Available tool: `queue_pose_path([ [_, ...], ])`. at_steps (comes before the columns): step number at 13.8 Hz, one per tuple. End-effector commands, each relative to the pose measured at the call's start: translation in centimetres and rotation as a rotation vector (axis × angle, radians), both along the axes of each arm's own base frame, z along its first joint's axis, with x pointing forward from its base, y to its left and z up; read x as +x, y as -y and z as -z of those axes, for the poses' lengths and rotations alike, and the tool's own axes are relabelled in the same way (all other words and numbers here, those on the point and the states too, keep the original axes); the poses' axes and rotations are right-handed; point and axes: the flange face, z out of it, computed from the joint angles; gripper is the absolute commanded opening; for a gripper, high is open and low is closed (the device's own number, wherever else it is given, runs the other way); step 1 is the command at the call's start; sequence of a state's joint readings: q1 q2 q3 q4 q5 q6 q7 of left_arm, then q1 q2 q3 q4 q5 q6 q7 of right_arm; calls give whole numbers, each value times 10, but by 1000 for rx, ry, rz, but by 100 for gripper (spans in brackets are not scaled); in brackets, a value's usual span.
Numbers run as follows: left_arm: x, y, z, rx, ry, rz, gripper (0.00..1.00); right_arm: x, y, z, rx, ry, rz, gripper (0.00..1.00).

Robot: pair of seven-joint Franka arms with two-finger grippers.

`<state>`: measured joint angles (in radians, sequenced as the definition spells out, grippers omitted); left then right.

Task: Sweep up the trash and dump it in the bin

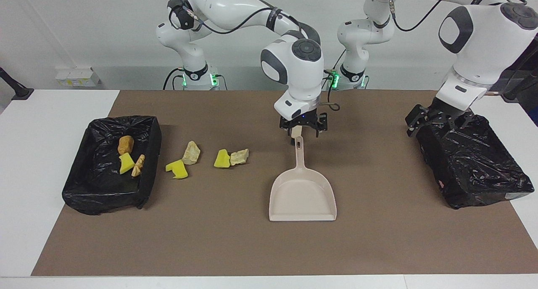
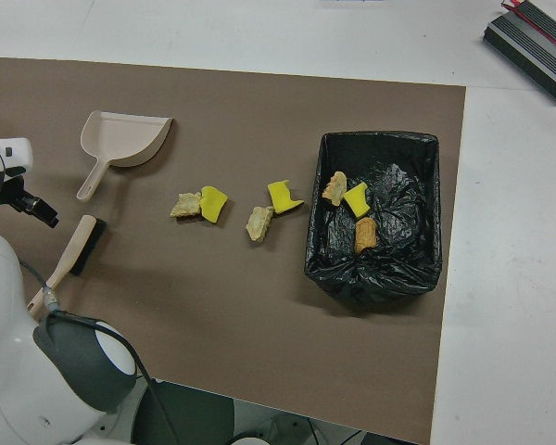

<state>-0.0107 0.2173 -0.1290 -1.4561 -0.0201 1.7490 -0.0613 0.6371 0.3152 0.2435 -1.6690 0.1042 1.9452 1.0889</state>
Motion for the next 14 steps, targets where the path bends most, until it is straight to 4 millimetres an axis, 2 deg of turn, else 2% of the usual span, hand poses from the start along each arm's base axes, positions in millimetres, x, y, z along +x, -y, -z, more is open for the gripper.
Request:
queue_pose_path([
  [1, 3, 1, -5, 7, 17, -12, 100, -57, 12, 38, -30, -18, 25, 100],
  [4, 3, 1, -6, 7, 18, -12, 100, -98, 13, 75, -63, -34, 22, 100],
  [5, 2, 1, -7, 7, 20, -12, 100, -104, 16, 79, -58, -27, 24, 100],
  [7, 2, 2, -7, 7, 20, -10, 100, -125, 5, 74, -31, -47, 27, 100],
  [9, 2, 2, -7, 7, 20, -10, 100, -125, 3, 74, -24, -46, 31, 100],
  [12, 2, 2, -7, 7, 20, -10, 100, -124, 4, 76, -13, -37, 27, 58],
  [14, 2, 2, -7, 7, 20, -10, 100, -121, 3, 76, 5, -23, 39, 49],
])
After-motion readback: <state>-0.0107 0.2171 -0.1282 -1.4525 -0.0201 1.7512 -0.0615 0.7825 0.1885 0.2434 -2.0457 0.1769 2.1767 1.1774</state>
